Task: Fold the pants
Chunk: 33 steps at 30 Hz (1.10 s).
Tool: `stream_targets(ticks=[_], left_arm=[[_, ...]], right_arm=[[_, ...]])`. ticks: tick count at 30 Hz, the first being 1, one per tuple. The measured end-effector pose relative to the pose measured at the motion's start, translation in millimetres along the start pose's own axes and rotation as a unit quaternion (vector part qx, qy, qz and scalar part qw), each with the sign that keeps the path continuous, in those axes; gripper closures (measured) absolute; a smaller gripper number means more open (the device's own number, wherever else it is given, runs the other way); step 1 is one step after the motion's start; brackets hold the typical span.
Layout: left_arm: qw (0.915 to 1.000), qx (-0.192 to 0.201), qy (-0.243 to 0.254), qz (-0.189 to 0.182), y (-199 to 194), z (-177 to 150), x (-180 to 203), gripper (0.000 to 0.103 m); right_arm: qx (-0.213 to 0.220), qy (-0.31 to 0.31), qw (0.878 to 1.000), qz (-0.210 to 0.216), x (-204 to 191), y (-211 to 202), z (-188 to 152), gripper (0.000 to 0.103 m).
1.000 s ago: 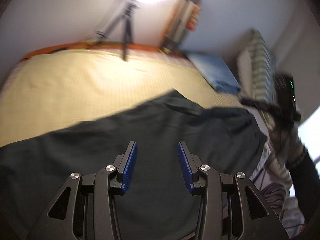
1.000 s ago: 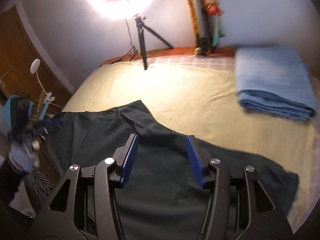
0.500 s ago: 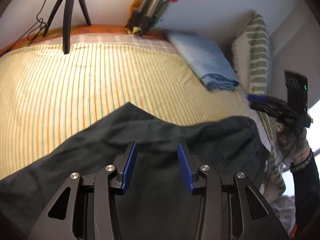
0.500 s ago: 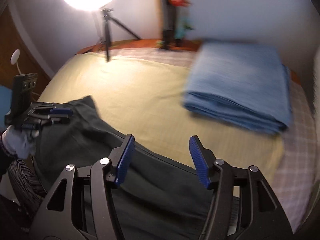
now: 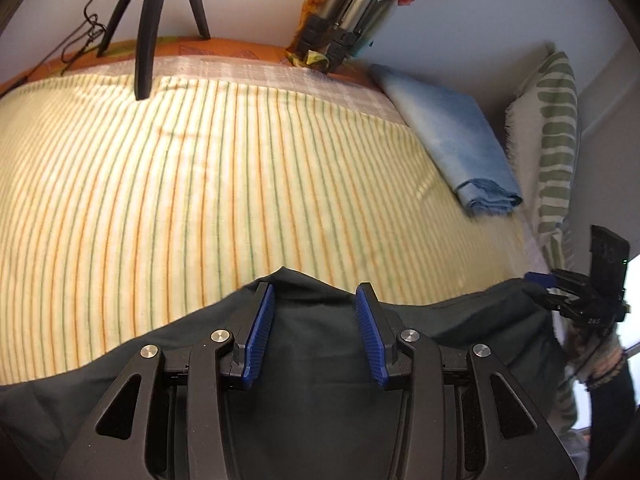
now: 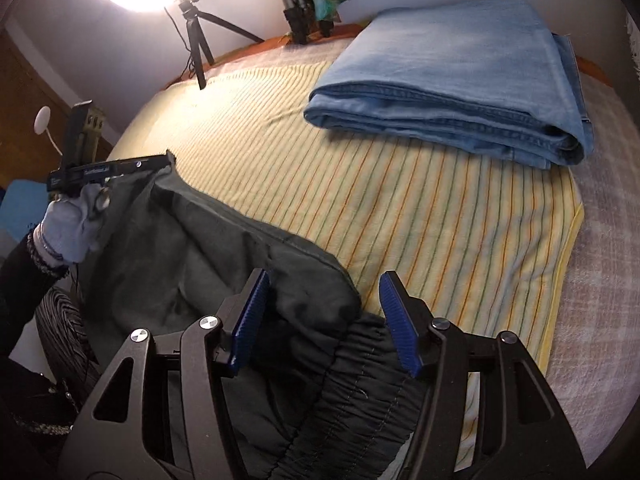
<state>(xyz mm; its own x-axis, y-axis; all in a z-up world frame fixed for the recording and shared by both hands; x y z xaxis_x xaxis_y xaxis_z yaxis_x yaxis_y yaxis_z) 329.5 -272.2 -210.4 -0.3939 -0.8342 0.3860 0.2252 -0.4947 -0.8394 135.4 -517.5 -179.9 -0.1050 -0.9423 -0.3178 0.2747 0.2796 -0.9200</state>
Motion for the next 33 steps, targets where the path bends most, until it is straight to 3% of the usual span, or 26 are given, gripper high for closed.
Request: stream_targets(ticks=[1,2,4,10,13,15,17,22,28,33], left_arm=[[1.0000,0.004,0.004,0.006,0.3,-0.2,-0.2,0.063],[0.9998,0.008,0.013,0.014,1.4,-0.1,0.9,0.063],[0.9991,0.011,0.027,0.030,3.2,1.5,3.3,0.063],[0.9997,0.016,0.007,0.019,-15.3,0.6,1.7,0.063],[0.9991,0.032,0.016,0.022,-45.4,-7.9,3.4,0.062],[0.9987,0.048,0.009,0.012,-70.1,-15.2,1.4,0.055],[0.9980,0.063,0.000,0.000,-97.2,-25.9,-3.9,0.050],[0.9952,0.092,-0.031,0.003,-163.1,-61.1,-31.9,0.046],[0.9852,0.119,-0.121,0.024,-232.7,-115.1,-108.2,0.043],[0.9662,0.142,-0.208,0.054,-280.4,-164.7,-184.8,0.042]], right_arm=[[-0.008,-0.005,1.000,-0.019,-1.4,1.4,-2.4,0.059],[-0.017,-0.020,0.999,-0.047,-3.9,2.1,-6.2,0.063],[-0.026,-0.038,0.994,-0.095,-9.5,2.6,-10.2,0.063],[0.005,-0.043,0.986,-0.161,-24.0,-10.7,-4.6,0.063],[0.037,-0.030,0.986,-0.161,-34.4,-30.0,-1.5,0.063],[0.064,-0.023,0.984,-0.164,-43.3,-46.8,0.4,0.062],[0.087,-0.018,0.985,-0.150,-58.9,-59.3,4.4,0.054],[0.121,-0.047,0.984,-0.121,-122.7,-83.4,13.1,0.049],[0.130,-0.088,0.984,-0.082,-204.0,-83.3,15.6,0.040],[0.119,-0.117,0.984,-0.058,-267.1,-59.5,12.7,0.040]])
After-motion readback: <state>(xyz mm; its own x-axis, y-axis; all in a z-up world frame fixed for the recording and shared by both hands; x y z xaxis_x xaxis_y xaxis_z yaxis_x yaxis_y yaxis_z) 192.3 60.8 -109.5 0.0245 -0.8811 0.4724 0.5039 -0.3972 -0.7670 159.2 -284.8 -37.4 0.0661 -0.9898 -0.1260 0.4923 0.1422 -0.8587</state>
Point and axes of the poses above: each gripper's, at about its wrist camera, not at the fingertips, and y roughly the way its jaws point, x to its right, z to its top, the point moved 6 cm from there along y, roughly the way its jaws point, and after that the axes turned 5 degrees about -x, right-handed, at the moved point
